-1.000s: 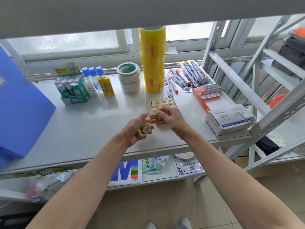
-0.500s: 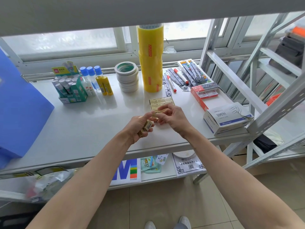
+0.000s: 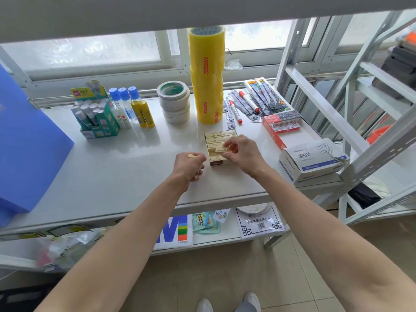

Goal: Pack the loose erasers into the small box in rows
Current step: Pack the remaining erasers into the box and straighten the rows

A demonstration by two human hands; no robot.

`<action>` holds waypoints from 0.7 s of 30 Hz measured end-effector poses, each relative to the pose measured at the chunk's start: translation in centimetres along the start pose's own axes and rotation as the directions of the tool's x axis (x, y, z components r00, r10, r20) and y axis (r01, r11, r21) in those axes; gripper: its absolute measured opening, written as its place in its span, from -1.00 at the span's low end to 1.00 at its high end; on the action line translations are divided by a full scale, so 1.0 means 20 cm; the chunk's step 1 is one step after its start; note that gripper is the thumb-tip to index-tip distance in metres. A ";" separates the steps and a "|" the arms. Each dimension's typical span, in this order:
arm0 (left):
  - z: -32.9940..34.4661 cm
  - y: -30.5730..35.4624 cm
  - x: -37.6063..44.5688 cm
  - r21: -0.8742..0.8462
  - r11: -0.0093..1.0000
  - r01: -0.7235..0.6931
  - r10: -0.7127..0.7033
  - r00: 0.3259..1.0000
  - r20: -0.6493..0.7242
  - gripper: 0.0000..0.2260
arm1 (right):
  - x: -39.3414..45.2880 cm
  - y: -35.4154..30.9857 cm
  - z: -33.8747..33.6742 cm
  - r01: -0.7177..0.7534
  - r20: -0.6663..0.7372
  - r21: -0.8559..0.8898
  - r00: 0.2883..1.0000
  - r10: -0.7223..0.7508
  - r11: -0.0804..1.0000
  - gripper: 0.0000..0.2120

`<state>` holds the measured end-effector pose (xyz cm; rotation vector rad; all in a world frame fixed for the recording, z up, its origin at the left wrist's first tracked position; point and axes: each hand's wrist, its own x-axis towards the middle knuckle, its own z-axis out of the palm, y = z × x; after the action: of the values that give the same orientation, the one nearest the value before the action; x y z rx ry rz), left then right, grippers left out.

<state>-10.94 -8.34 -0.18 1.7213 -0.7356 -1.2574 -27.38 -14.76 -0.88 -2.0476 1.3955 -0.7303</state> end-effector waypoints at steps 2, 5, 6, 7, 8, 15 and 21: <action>0.01 0.00 0.00 0.034 0.999 -0.011 0.012 1.000 -0.009 -0.90 | 0.03 -0.01 0.01 0.017 0.049 -0.029 0.999 -0.016 0.999 -0.79; 0.02 0.00 0.00 0.063 0.998 -0.015 0.015 1.000 0.008 -0.87 | 0.05 -0.04 0.02 0.039 0.118 -0.055 0.992 -0.032 0.998 -0.74; 0.02 -0.01 -0.01 0.067 0.998 -0.017 0.016 1.000 0.011 -0.87 | 0.05 -0.04 0.02 0.038 0.127 -0.062 0.991 -0.030 0.997 -0.74; 0.02 -0.01 0.00 0.073 0.997 -0.017 0.016 1.000 0.013 -0.88 | 0.06 -0.04 0.03 0.036 0.132 -0.073 0.991 -0.026 0.997 -0.75; 0.02 -0.01 0.00 0.077 0.997 -0.016 0.015 1.000 0.014 -0.88 | 0.06 -0.04 0.03 0.035 0.134 -0.084 0.991 -0.023 0.996 -0.75; 0.02 0.00 0.00 0.106 0.994 -0.004 0.002 1.000 0.017 -0.88 | 0.06 -0.04 0.05 0.029 0.122 -0.126 0.992 -0.014 0.992 -0.89; 0.01 0.01 -0.01 0.102 0.995 0.006 -0.010 0.999 0.043 -0.87 | 0.06 -0.05 0.05 0.042 0.115 -0.078 0.993 -0.033 0.996 -0.94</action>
<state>-11.15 -8.33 0.08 1.7850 -0.8313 -1.2858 -25.62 -15.42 -0.69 -2.1473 1.3453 -0.5715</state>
